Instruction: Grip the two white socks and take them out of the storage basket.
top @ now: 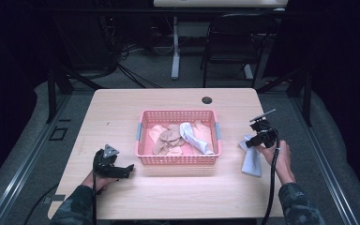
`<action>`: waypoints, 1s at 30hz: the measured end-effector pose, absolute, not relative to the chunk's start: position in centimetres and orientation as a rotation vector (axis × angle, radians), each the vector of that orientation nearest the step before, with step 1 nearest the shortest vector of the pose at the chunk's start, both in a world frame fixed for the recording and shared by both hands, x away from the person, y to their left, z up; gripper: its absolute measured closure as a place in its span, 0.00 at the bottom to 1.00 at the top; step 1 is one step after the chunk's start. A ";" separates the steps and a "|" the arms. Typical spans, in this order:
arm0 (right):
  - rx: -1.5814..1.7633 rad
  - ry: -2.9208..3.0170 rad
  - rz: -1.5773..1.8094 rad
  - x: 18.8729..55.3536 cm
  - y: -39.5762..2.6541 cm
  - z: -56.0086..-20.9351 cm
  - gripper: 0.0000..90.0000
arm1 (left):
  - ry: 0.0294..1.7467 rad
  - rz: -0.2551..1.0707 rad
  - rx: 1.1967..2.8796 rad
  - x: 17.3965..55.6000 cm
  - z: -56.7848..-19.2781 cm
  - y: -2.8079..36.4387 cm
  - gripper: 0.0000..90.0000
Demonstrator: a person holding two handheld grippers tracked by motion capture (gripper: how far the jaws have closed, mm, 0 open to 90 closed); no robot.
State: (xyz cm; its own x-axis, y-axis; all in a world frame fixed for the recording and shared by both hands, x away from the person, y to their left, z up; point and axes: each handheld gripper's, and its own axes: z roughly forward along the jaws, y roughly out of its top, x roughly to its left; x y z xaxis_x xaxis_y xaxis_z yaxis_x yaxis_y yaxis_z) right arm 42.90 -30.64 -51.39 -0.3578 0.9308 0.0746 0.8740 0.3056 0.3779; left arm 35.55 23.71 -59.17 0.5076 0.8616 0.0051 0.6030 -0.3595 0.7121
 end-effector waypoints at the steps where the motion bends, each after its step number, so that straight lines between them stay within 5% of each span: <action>1: 1.679 2.408 0.539 42.9 -30.7 -51.4 0.79 | 1.192 0.505 2.092 35.6 -59.2 23.7 0.01; 6: 1.695 2.384 0.560 42.9 -30.7 -51.0 0.56 | 1.192 0.505 2.093 35.6 -59.2 23.7 0.01; 16: 1.679 2.314 0.744 42.2 -30.5 -48.5 0.26 | 1.192 0.505 2.092 35.6 -59.2 23.7 0.01; 30: 1.572 2.360 0.807 41.4 -28.7 -46.1 0.06 | 1.193 0.505 2.092 35.6 -59.2 23.7 0.01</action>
